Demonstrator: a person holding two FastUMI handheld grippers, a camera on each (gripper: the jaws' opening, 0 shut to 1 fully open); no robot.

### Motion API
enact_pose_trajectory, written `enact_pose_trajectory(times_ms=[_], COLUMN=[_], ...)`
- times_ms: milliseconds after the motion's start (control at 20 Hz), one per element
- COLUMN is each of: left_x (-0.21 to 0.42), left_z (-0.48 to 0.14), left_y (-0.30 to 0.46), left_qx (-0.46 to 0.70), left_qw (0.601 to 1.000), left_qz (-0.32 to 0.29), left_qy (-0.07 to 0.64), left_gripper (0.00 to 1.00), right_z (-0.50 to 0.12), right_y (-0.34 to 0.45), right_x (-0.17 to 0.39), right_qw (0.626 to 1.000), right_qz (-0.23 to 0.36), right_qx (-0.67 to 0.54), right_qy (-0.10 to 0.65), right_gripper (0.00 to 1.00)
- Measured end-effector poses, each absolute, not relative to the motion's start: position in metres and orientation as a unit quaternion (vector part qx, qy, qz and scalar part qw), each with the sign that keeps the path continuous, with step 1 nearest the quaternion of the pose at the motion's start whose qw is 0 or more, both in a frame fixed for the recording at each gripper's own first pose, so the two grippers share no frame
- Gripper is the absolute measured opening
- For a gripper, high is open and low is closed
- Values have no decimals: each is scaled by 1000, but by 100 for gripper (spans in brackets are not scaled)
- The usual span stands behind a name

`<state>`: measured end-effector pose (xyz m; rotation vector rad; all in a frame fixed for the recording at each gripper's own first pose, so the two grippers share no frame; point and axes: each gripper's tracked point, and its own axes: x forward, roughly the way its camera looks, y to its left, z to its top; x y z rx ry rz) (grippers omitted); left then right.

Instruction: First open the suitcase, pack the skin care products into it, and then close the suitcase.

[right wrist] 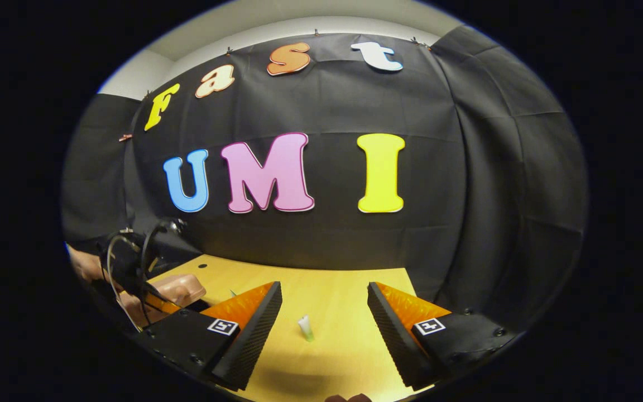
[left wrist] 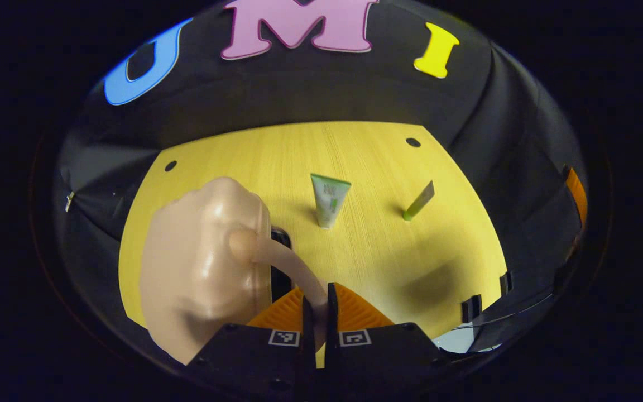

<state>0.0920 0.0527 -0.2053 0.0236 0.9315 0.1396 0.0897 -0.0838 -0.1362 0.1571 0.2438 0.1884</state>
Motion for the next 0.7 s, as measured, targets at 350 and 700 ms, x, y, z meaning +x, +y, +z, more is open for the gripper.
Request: enact_pose_trajectory(times_ms=[350, 700], left_x=[51, 10], left_z=[-89, -100], left_y=[222, 426], left_qx=[67, 140], left_qw=[918, 877], left_qz=[169, 278], left_qy=[353, 367], left_gripper=[11, 11], right_z=[-95, -91], right_y=[11, 78], right_x=[115, 119], right_qw=[985, 983], right_qz=[131, 146], right_qx=[74, 67], right_qy=[79, 88], right_gripper=[98, 98])
